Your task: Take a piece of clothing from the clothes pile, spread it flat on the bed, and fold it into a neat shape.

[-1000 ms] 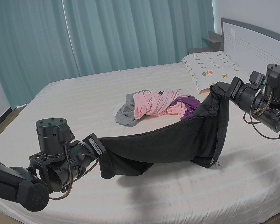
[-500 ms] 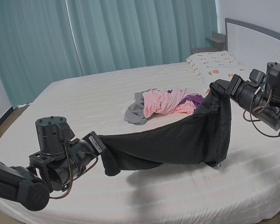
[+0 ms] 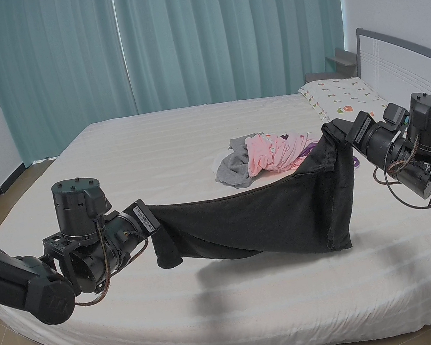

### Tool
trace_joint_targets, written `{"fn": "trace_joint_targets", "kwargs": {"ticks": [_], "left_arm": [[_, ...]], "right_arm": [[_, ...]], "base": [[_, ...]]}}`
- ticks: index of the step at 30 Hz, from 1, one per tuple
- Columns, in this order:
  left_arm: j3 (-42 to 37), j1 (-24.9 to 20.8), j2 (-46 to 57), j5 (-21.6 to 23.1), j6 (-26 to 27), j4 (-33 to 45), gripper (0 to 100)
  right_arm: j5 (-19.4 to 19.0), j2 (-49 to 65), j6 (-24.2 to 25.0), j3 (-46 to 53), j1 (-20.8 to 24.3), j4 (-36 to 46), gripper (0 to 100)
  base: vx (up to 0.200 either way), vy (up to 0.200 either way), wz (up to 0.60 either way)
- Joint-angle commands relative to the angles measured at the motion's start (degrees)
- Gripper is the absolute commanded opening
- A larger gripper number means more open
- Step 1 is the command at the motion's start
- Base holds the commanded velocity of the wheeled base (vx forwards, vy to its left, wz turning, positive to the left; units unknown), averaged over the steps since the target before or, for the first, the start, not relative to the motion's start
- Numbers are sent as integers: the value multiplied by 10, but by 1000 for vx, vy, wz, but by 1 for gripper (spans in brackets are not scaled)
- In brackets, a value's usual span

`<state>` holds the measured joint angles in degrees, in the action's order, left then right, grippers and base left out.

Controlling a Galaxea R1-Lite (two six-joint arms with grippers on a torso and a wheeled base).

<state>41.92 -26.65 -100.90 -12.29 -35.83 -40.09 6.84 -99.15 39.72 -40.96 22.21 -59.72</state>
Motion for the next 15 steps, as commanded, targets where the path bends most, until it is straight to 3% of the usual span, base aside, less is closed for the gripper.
{"fn": "trace_joint_targets", "kwargs": {"ticks": [1,15], "left_arm": [[0,0,0,-1,0,-1,0],[0,0,3,-2,0,-1,0]], "right_arm": [[0,0,0,-3,0,0,0],[0,4,-2,-5,0,0,0]], "base": [[0,200,0],[0,200,0]]}}
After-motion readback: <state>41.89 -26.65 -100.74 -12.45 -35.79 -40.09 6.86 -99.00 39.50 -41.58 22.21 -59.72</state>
